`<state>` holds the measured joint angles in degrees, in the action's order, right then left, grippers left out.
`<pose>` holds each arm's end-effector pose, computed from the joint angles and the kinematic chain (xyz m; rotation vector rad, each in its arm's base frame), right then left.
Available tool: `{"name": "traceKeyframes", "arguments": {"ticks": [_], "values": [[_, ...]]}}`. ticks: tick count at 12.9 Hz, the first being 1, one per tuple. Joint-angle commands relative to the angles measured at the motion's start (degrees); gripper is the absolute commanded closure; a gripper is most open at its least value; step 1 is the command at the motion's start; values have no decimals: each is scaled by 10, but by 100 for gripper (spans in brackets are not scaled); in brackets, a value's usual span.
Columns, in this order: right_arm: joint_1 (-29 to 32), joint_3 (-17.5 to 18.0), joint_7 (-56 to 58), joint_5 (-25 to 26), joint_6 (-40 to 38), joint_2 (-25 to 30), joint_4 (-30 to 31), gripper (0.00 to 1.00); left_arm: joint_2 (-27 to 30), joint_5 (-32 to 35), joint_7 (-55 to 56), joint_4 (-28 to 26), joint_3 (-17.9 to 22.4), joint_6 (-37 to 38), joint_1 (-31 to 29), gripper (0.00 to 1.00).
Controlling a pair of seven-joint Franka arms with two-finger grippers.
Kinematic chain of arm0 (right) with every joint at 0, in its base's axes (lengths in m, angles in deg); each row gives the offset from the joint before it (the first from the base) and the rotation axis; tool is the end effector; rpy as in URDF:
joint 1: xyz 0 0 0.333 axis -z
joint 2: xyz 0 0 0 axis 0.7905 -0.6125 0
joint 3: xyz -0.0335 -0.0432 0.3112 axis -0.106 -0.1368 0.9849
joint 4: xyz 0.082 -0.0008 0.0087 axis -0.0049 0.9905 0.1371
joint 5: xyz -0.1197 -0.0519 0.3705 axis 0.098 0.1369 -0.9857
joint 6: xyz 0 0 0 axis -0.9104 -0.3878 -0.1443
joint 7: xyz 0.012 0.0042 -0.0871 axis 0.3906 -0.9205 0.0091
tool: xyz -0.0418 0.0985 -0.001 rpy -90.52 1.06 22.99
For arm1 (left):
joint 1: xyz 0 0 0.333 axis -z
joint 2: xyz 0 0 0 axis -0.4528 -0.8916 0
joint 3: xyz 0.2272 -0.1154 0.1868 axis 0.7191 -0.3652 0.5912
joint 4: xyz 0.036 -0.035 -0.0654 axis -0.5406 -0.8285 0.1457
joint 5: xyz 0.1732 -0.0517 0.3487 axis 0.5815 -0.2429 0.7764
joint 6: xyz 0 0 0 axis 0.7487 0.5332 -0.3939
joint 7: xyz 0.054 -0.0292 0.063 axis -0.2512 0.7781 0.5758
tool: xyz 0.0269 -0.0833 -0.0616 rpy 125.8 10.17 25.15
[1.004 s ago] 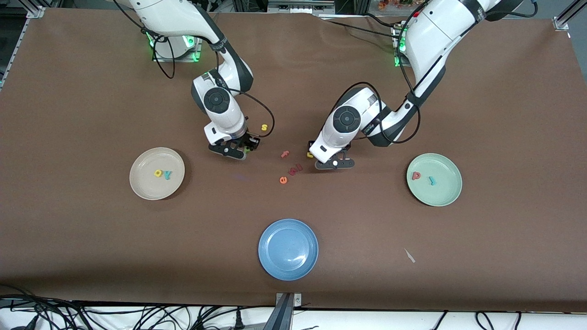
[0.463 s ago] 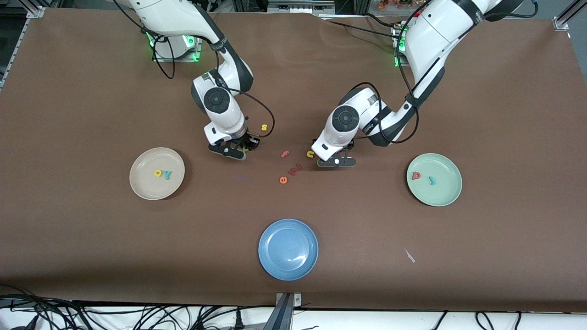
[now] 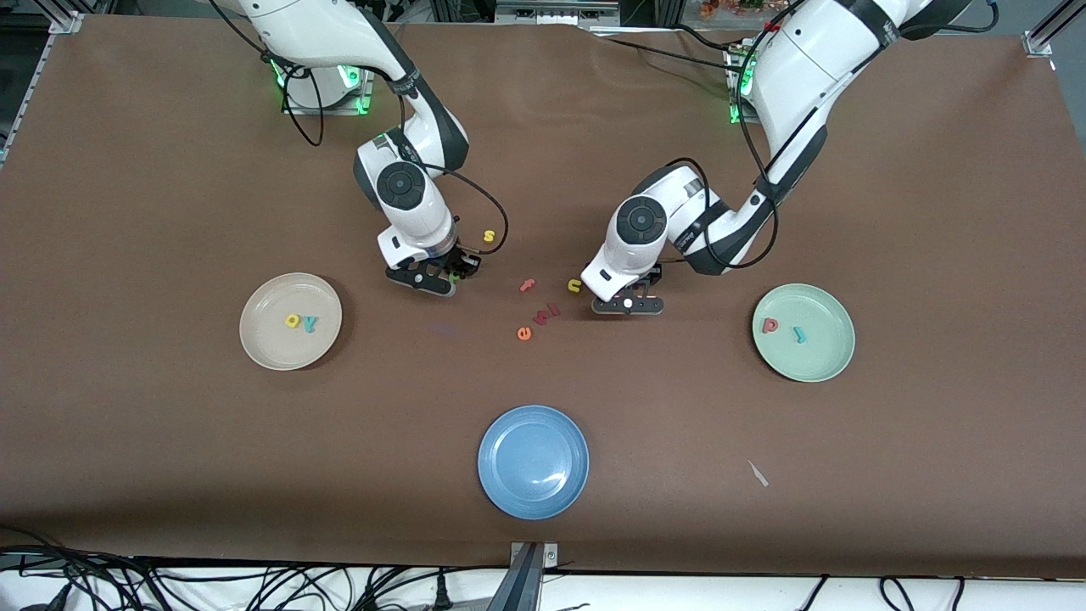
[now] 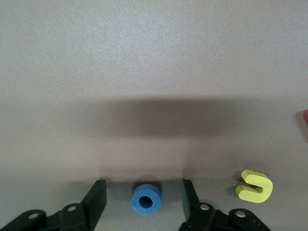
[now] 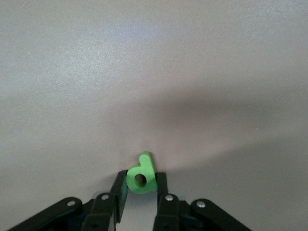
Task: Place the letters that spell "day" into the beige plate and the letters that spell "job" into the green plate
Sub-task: 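Lift the green d and carry it toward the beige plate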
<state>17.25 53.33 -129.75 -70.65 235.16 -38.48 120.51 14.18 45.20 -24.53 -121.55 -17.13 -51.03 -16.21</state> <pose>0.4702 0.3388 0.1772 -3.0606 0.4553 0.0227 0.5013 -0.3738 0.1712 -3.1212 -0.0151 0.1875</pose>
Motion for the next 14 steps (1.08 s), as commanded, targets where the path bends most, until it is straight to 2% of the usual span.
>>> {"name": "traceKeyframes", "arguments": {"ticks": [1, 4, 7, 8, 11, 14], "values": [[-3, -4, 8, 1, -18, 0, -24, 80, 6, 17, 11, -4, -1, 3, -1, 35], [-1, -29, 69, 5, -113, 13, -64, 82, 7, 16, 25, -5, -1, 12, 1, 35], [-1, -84, 211, 5, -177, 44, -61, 83, 14, 16, 46, -7, -7, 48, 6, 36], [-1, -99, 246, 5, -196, 55, -61, 83, 16, 16, 48, -5, -11, 57, 6, 42], [-1, -149, 378, 5, -224, 69, -51, 83, 15, 16, 48, -2, -11, 57, 7, 74], [-1, -195, 459, 5, -218, 78, -33, 83, 12, 17, 48, 2, -11, 51, 7, 71]]}}
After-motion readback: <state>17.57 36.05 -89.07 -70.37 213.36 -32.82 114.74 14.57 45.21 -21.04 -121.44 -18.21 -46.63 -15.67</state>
